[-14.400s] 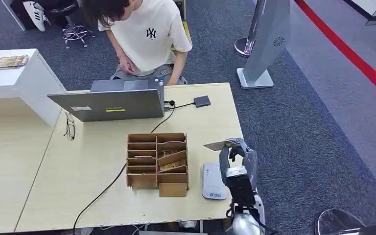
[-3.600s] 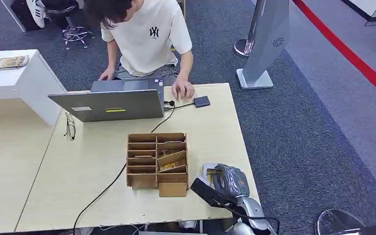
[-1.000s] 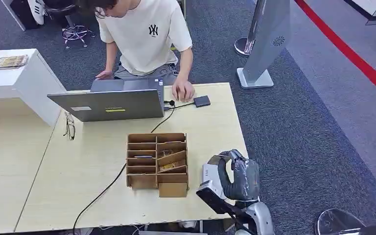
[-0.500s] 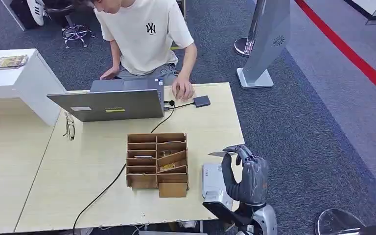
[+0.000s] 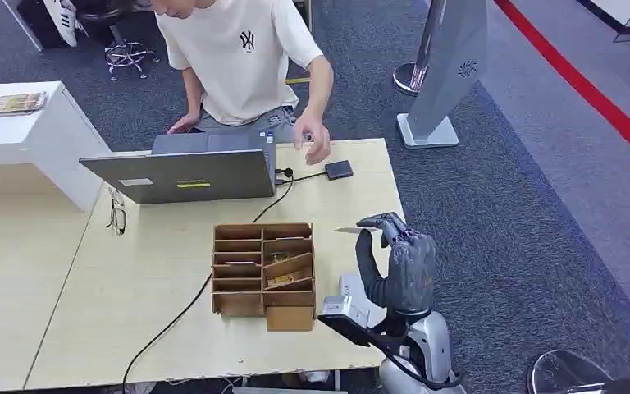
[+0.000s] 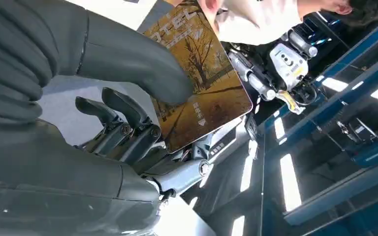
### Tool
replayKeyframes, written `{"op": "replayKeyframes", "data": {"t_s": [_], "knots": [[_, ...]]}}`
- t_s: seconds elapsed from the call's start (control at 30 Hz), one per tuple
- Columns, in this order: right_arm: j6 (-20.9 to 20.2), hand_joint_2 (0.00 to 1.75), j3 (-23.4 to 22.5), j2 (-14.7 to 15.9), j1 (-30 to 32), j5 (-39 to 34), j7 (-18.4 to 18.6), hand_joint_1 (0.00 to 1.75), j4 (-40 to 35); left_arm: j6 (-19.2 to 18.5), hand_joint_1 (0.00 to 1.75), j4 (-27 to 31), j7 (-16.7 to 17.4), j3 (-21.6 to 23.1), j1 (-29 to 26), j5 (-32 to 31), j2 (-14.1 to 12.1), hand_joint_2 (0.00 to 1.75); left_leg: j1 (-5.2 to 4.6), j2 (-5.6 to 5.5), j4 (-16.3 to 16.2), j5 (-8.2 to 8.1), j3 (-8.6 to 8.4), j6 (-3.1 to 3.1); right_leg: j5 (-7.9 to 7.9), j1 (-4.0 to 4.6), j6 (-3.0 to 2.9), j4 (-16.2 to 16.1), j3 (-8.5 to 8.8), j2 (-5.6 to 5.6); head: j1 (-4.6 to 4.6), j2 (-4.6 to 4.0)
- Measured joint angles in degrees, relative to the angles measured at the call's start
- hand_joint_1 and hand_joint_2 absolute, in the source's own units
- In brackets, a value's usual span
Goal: Pass the card to the sensor for recognition and then transmit it.
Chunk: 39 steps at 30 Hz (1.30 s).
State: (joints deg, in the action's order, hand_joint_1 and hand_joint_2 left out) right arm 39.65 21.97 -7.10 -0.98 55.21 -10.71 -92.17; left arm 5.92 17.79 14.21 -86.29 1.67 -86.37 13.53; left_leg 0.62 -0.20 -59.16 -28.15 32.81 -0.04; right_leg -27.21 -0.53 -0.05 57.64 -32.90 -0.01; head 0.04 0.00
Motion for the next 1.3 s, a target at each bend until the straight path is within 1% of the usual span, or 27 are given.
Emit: {"op": "replayKeyframes", "data": {"t_s": [0.07, 0.13, 0.2, 0.3, 0.37, 0.43, 0.57, 0.8, 0.9, 1.1, 1.2, 1.3], "knots": [[0.0, 1.75, 1.0, 0.4, -1.9, 1.6, 1.7, 1.75, 1.0, 0.0, 0.00, -0.5, 0.0, 0.1, 0.1, -0.7, -0.5, 0.00, 0.00, 0.04, 0.0, 0.00, -0.02, 0.00, 0.00, 0.00, 0.00, 0.0, -0.01, 0.07, -0.02, 0.00], [-0.6, 1.75, 2.4, 0.9, -5.2, 2.9, 4.2, 1.75, 2.6, -0.1, 0.00, -1.0, -0.2, 0.4, 0.3, -1.4, -1.1, 0.00, 0.00, 0.08, 0.0, 0.00, -0.02, 0.00, 0.01, 0.00, 0.00, 0.0, -0.02, 0.09, 0.00, 0.00], [-2.0, 1.75, 3.3, 1.5, -9.1, 4.7, 6.5, 1.75, 4.5, -0.3, 0.00, -1.4, -0.4, 0.8, 0.4, -1.9, -1.6, 0.00, 0.00, 0.10, 0.0, 0.03, -0.02, -0.02, 0.02, 0.00, 0.00, 0.0, -0.01, 0.08, 0.00, 0.00], [-4.7, 1.75, 4.5, 2.7, -15.8, 9.0, 9.7, 1.75, 9.5, -0.8, 0.00, -2.0, -0.5, 1.7, 0.5, -2.1, -2.7, 0.00, 0.00, 0.08, 0.0, 0.10, -0.04, -0.04, 0.05, 0.00, -0.02, 0.0, -0.01, 0.08, 0.00, 0.00], [-5.6, 1.75, 4.9, 3.5, -19.8, 10.6, 10.6, 1.75, 12.9, -1.1, 0.00, -2.1, -0.5, 2.3, 0.5, -2.1, -3.4, 0.00, 0.00, 0.05, 0.0, 0.12, -0.04, -0.03, 0.08, 0.00, 0.00, 0.0, -0.01, 0.06, -0.02, 0.00], [-5.9, 1.75, 5.1, 4.1, -22.3, 11.0, 10.9, 1.75, 15.4, -1.1, 0.00, -2.4, -0.5, 2.7, 0.5, -2.1, -3.7, 0.00, 0.00, 0.03, 0.0, 0.12, -0.03, -0.03, 0.08, 0.00, 0.00, 0.0, 0.00, 0.05, -0.02, 0.00], [-5.8, 1.75, 5.5, 4.7, -24.3, 11.1, 11.1, 1.75, 18.2, -1.1, 0.00, -2.5, -0.5, 3.3, 0.5, -2.1, -4.1, 0.00, 0.00, 0.02, 0.0, 0.11, -0.01, -0.03, 0.06, 0.00, 0.01, 0.0, -0.01, 0.05, 0.00, 0.00], [-5.8, 1.75, 5.6, 5.0, -25.0, 11.3, 11.1, 1.75, 20.1, -1.1, 0.00, -2.6, -0.5, 3.5, 0.5, -2.1, -4.3, 0.00, 0.00, 0.02, 0.0, 0.08, 0.04, -0.04, 0.04, 0.00, 0.02, 0.0, -0.06, 0.05, 0.00, 0.00], [-6.6, 1.75, 5.8, 5.3, -26.1, 13.2, 12.3, 1.75, 21.4, -1.2, 0.00, -2.8, -0.5, 3.9, 0.5, -2.1, -4.4, 0.00, 0.00, 0.03, 0.0, 0.09, 0.04, -0.04, 0.06, 0.00, 0.01, 0.0, -0.08, 0.06, -0.02, 0.00], [-9.8, 1.75, 6.1, 6.1, -32.0, 17.3, 14.5, 1.75, 29.0, -2.1, 0.00, -2.8, -0.4, 5.5, 0.5, -2.1, -4.8, 0.00, 0.00, 0.04, 0.0, 0.14, 0.03, -0.05, 0.11, 0.00, -0.01, 0.0, -0.07, 0.06, -0.02, 0.00], [-9.8, 1.75, 6.4, 6.4, -34.6, 19.5, 15.7, 1.75, 33.8, -2.4, 0.00, -2.8, -0.2, 6.4, 0.5, -2.1, -4.8, 0.00, 0.00, 0.03, 0.0, 0.14, 0.02, -0.05, 0.12, 0.00, -0.02, 0.0, -0.07, 0.05, -0.02, 0.00], [-9.9, 1.75, 6.6, 6.8, -35.9, 20.6, 16.1, 1.75, 37.7, -2.5, 0.00, -2.8, 0.1, 7.0, 0.5, -2.1, -4.8, 0.00, 0.00, 0.03, 0.0, 0.13, 0.02, -0.05, 0.12, 0.00, -0.02, 0.0, -0.07, 0.06, -0.02, 0.00]]}}
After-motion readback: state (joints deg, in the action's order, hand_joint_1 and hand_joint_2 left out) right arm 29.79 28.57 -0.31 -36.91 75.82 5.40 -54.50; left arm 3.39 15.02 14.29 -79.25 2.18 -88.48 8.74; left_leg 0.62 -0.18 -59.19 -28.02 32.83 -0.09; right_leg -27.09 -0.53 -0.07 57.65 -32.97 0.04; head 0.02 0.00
